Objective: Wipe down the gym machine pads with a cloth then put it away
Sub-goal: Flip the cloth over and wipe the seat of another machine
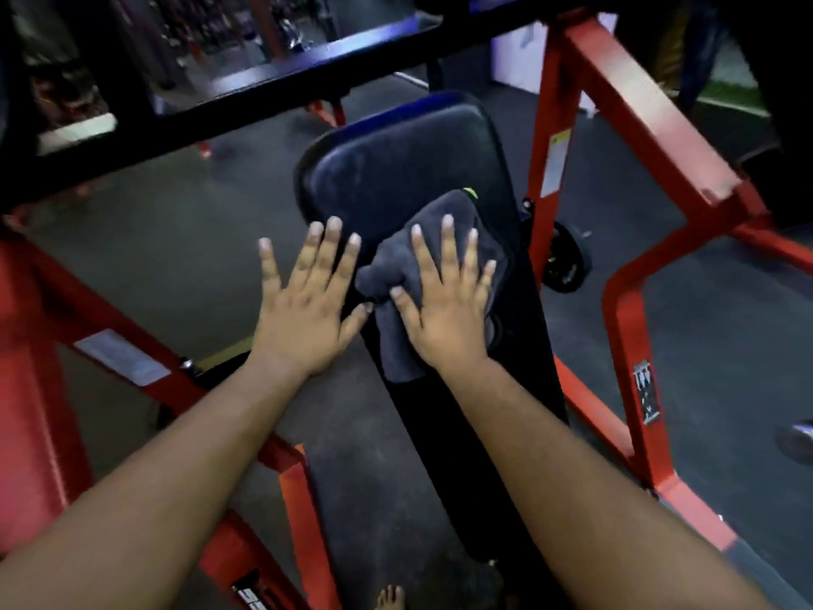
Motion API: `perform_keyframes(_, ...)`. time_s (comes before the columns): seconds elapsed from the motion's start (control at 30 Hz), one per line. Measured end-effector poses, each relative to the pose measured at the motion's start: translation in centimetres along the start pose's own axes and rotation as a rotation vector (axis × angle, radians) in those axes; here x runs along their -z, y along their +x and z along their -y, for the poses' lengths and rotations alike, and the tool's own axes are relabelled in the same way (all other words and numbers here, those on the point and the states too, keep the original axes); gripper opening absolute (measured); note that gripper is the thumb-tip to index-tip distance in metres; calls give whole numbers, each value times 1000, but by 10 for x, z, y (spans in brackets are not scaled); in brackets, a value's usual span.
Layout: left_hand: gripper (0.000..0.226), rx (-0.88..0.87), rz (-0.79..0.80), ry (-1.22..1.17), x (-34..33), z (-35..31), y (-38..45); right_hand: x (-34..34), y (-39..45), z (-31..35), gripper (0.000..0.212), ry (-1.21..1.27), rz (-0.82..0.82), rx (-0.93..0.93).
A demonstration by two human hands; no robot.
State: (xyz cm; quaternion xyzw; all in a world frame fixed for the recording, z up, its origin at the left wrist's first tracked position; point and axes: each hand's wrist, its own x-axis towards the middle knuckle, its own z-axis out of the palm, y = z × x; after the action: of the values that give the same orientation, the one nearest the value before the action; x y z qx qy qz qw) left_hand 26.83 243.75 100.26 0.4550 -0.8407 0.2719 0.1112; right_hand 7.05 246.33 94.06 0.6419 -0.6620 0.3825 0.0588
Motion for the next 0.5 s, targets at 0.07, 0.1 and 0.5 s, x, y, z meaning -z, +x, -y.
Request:
perform_keyframes(0.07,81,42,34,-65,-2,-4,-2,-8,-32,-2,73,-46,7,58)
perform_keyframes(0.1,79,63,46,-118,-3,-5,-5,-14,-56,-6,73,-70,21,102)
perform_keyframes(0.5,81,259,-83,-822,42,26,10,29,96,70,81,-111,63,406)
